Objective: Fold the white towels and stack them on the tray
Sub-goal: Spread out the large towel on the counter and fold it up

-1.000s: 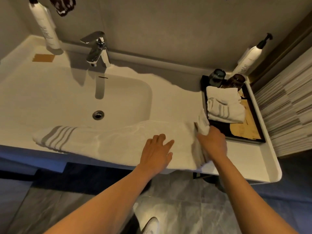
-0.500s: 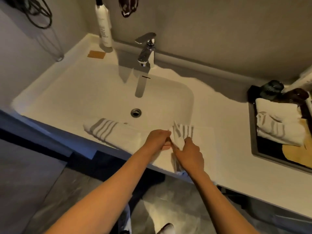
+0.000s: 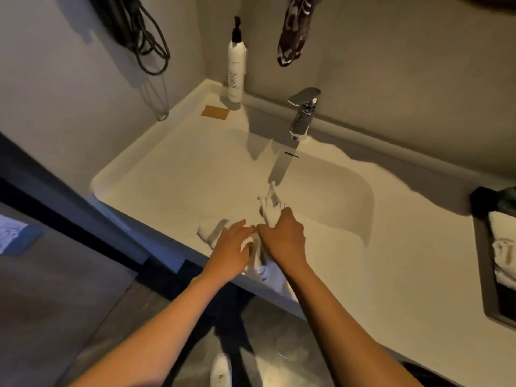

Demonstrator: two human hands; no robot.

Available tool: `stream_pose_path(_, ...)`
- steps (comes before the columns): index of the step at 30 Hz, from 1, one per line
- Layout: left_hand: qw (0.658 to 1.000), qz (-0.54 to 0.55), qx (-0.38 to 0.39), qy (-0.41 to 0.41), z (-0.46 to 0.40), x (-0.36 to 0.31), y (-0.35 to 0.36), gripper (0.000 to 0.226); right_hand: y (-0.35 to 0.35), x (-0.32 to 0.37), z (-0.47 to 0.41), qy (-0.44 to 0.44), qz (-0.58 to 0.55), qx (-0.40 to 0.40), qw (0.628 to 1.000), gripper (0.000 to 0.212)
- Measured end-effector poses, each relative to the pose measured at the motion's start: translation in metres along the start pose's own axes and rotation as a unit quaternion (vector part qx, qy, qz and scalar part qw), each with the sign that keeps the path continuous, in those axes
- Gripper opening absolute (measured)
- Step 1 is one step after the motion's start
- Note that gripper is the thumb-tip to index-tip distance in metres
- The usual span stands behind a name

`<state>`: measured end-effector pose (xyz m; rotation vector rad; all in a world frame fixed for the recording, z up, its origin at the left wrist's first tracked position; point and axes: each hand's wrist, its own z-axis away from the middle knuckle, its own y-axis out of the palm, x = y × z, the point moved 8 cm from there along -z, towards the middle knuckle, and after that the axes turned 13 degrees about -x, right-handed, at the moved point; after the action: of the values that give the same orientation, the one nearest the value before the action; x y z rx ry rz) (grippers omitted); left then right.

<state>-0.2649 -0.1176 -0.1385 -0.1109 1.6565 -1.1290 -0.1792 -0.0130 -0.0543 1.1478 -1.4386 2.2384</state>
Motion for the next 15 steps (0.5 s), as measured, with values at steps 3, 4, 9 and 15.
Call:
stream_pose_path(3,0.918,0.288,-0.124,-0.245,-0.01,0.037,-0.041,0.023,0.037,0.02,0.002,-0.003,-0.001,0.016,1.0,0.05)
stream_pose_path(4,0.87,0.371,-0.127,-0.3,-0.009,0.045,-0.042,0.023,0.048,0.024,0.002,-0.002,-0.004,0.02,1.0,0.051)
stream_pose_path(9,0.794,0.477,-0.051,-0.374,-0.02,0.057,-0.041,0.053,0.094,0.027,0.008,0.073,-0.086,0.074,0.991,0.039)
stream_pose_path(15,0.993,-0.026,-0.101,0.06,-0.03,0.008,-0.071,0.038,0.107,0.012,0.009,0.132,-0.089,0.098,0.982,0.041)
